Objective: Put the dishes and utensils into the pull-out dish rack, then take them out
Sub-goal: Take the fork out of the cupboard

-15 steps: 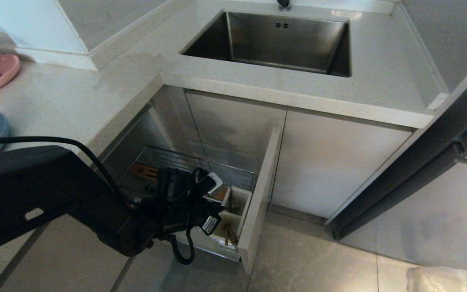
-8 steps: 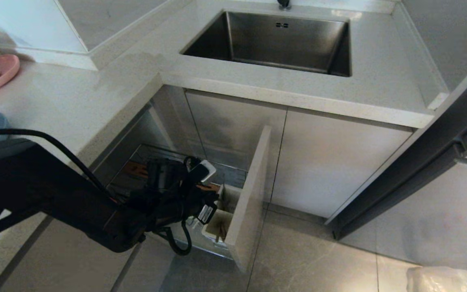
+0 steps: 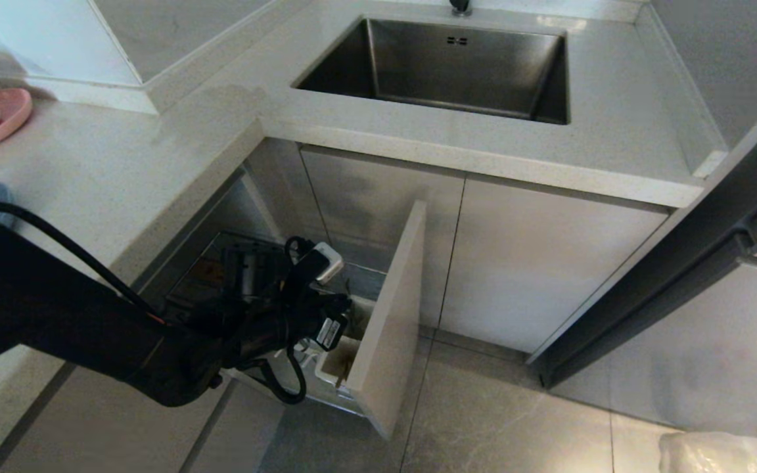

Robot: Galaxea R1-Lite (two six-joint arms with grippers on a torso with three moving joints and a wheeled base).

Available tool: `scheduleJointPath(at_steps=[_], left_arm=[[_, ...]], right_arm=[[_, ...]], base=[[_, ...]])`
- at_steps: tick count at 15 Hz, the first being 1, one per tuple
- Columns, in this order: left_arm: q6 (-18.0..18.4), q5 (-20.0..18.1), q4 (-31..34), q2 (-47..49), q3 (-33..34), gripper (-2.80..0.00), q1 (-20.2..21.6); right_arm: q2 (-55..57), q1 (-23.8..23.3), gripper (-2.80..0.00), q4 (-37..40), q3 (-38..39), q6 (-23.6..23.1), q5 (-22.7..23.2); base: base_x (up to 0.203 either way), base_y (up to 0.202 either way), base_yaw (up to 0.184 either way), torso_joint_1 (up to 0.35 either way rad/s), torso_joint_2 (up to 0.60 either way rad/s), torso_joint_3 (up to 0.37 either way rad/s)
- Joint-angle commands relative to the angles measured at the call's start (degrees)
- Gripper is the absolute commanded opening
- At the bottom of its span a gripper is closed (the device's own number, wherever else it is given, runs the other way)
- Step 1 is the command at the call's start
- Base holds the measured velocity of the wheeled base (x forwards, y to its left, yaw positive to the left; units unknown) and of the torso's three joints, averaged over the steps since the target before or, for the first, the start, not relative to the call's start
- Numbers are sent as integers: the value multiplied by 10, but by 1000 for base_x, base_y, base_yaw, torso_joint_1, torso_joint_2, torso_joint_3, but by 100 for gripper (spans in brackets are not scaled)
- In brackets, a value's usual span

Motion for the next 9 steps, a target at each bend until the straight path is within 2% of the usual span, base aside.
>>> scheduleJointPath(at_steps=[1,9], left_arm=[[-5,0,-2,-8,-2,-280,-1],[-11,22,8,-46,-8,-280,-1]], right_arm=[[1,0,-280,0,0,0,0],[0,0,-280,0,0,0,0]], base=[[0,0,0,0,0,0],[0,0,0,0,0,0]])
